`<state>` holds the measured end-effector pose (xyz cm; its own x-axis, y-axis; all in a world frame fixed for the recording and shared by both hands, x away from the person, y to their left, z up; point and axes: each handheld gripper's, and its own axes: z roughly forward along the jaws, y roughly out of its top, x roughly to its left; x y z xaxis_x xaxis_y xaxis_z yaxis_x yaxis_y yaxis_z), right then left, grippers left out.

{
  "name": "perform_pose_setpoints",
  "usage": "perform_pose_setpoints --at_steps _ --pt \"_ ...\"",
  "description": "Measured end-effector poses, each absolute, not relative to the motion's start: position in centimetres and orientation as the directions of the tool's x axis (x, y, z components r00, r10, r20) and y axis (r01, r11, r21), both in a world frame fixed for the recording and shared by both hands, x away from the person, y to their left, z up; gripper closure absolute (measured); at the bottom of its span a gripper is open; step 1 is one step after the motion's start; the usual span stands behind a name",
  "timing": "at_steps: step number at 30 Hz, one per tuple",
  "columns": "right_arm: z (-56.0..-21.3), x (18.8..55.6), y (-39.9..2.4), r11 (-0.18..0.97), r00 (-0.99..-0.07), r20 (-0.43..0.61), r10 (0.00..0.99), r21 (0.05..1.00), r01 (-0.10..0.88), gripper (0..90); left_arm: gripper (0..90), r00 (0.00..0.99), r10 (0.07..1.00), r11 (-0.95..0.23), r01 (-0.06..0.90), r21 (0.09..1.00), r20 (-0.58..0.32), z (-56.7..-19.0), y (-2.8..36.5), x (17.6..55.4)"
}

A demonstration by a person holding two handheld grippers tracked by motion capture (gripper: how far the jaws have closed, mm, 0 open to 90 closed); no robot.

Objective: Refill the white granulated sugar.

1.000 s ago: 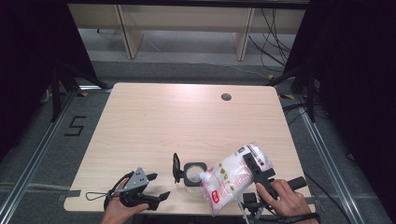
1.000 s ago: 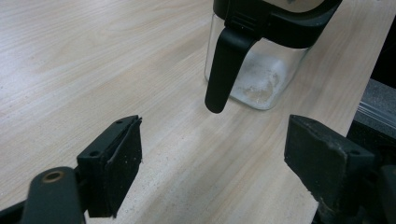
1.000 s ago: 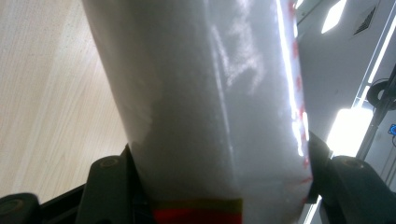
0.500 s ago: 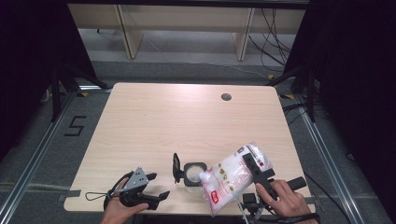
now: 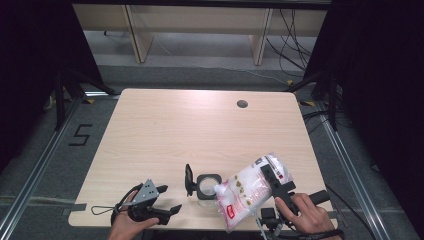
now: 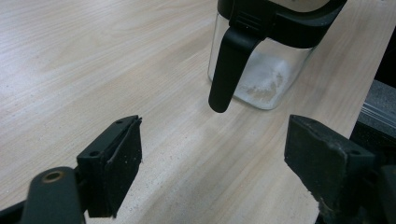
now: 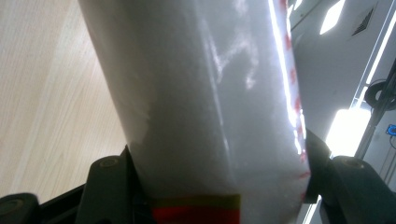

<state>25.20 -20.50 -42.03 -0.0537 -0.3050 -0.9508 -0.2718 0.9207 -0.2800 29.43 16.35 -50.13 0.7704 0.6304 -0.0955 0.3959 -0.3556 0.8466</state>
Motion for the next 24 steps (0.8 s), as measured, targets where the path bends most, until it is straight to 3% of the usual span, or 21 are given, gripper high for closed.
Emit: perform_pose_setpoints --at_steps 6,7,8,14,24 --pt "-41.69 25.43 -20.43 0.914 -0.05 -0.949 -0.312 -0.286 -0.289 41.5 18.5 0.77 0.631 -0.357 0.398 0.845 -0.096 -50.09 16.32 29.42" --pt "-42.2 25.29 -20.72 0.945 -0.082 -0.969 -0.232 -0.204 -0.255 41.5 18.5 0.769 0.631 -0.356 0.399 0.845 -0.097 -50.08 16.33 29.43" --pt "-41.83 25.45 -20.71 0.929 -0.063 -0.958 -0.28 -0.254 -0.269 41.5 18.5 0.77 0.631 -0.356 0.398 0.846 -0.096 -50.07 16.33 29.43" --pt "-41.77 25.41 -20.93 0.924 -0.054 -0.951 -0.303 -0.28 -0.261 41.5 18.5 0.769 0.633 -0.359 0.397 0.845 -0.092 -50.11 16.31 29.44" --pt "-42.02 25.22 -20.38 0.924 -0.062 -0.958 -0.28 -0.252 -0.287 41.4 18.5 0.772 0.628 -0.359 0.397 0.845 -0.096 -50.07 16.36 29.43"
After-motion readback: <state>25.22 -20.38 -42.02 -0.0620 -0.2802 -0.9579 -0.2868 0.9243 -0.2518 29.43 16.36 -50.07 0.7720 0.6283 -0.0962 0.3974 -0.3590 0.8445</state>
